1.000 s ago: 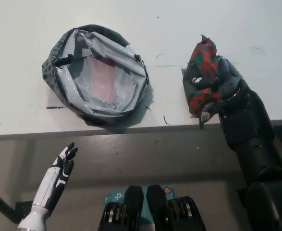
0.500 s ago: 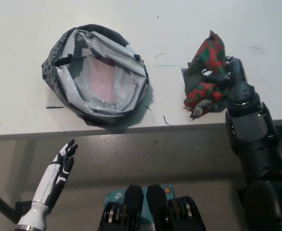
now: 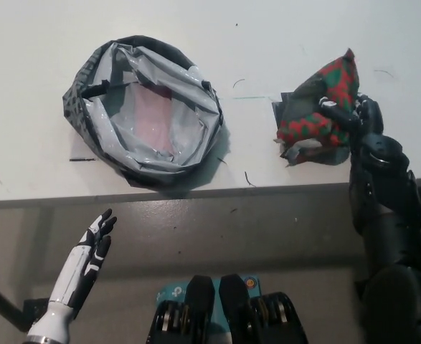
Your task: The robot uses its right hand to pick up a bag of coffee beans and puts it in the black plastic bag, then the robot grabs the top of the bag and lifts it.
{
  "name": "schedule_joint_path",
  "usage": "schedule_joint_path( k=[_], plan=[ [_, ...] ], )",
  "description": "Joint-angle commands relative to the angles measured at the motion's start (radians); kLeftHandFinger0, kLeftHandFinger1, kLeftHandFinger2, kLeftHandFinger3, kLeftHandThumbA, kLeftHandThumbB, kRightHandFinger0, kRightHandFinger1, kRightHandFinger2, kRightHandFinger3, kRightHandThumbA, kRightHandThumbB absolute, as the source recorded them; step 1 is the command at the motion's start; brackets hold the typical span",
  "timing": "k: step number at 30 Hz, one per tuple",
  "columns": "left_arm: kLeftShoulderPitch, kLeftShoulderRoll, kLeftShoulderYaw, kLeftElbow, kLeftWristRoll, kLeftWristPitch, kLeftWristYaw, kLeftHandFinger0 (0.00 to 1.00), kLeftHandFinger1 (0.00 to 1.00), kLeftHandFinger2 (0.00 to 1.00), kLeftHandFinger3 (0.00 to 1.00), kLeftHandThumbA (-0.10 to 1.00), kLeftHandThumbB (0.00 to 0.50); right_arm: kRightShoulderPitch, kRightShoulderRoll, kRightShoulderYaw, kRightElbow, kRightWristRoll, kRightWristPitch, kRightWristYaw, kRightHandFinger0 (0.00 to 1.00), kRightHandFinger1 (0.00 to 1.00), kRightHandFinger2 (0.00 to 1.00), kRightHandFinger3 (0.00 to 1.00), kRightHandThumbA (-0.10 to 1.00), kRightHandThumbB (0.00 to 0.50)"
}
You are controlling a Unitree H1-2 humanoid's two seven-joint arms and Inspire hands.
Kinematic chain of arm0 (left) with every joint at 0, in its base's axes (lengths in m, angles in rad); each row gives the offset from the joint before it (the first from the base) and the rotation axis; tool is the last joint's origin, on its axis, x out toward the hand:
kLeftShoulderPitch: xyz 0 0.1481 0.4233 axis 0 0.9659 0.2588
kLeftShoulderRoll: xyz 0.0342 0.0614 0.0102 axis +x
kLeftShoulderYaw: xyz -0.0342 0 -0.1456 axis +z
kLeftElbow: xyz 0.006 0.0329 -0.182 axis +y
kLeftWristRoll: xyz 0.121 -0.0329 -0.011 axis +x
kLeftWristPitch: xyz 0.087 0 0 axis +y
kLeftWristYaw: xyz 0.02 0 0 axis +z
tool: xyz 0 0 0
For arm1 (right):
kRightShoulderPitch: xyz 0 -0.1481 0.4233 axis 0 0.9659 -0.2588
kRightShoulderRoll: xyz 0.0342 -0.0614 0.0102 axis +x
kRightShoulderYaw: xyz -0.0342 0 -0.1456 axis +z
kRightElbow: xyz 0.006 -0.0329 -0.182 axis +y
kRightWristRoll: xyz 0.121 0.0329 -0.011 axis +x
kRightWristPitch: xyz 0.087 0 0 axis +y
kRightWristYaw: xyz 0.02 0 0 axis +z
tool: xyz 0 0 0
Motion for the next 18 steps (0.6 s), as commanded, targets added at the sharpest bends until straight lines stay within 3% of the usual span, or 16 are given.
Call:
schedule_joint_path(
  k=[1,3,4,6,7,9,10,13,18],
  plan=[
    [-0.010,0.010,0.012,-0.022,0.021,-0.028,0.015,1.00,1.00,1.00,1.00,1.00,0.165,-0.090,0.052,-0.227,0.012,0.497,0.074,0.164,0.00,0.07,0.65,0.52,-0.10,0.130],
    [-0.010,0.010,0.011,-0.021,0.022,-0.029,0.015,1.00,1.00,1.00,1.00,1.00,0.165,-0.098,0.056,-0.261,0.008,0.535,0.096,0.175,0.00,0.08,0.65,0.49,-0.10,0.122],
    [-0.009,0.010,0.011,-0.021,0.021,-0.027,0.015,1.00,1.00,1.00,1.00,1.00,0.165,-0.100,0.057,-0.275,0.003,0.553,0.114,0.187,0.00,0.10,0.63,0.53,-0.10,0.124],
    [-0.008,0.009,0.010,-0.025,0.022,-0.021,0.014,1.00,1.00,1.00,1.00,1.00,0.171,-0.103,0.059,-0.290,-0.006,0.576,0.139,0.206,0.00,0.12,0.64,0.64,-0.10,0.122],
    [-0.008,0.009,0.010,-0.024,0.020,-0.022,0.013,1.00,1.00,1.00,1.00,1.00,0.164,-0.110,0.063,-0.303,-0.017,0.599,0.158,0.219,0.00,0.13,0.67,0.79,-0.10,0.119],
    [-0.009,0.009,0.010,-0.022,0.020,-0.024,0.013,1.00,1.00,1.00,1.00,1.00,0.163,-0.116,0.068,-0.311,-0.033,0.625,0.182,0.245,0.00,0.14,0.67,0.86,-0.10,0.111],
    [-0.008,0.008,0.009,-0.022,0.022,-0.022,0.013,1.00,1.00,1.00,1.00,1.00,0.171,-0.121,0.066,-0.305,-0.035,0.627,0.188,0.262,0.00,0.17,0.66,0.95,-0.10,0.109],
    [-0.008,0.009,0.009,-0.021,0.020,-0.025,0.012,1.00,1.00,1.00,1.00,1.00,0.166,-0.134,0.073,-0.311,-0.060,0.652,0.228,0.261,0.00,0.19,0.66,1.00,-0.10,0.115],
    [-0.010,0.010,0.004,-0.018,0.023,-0.027,0.009,1.00,1.00,1.00,1.00,1.00,0.159,-0.153,0.098,-0.301,-0.148,0.688,0.280,0.236,0.00,0.19,0.68,1.00,-0.10,0.137]
  ],
)
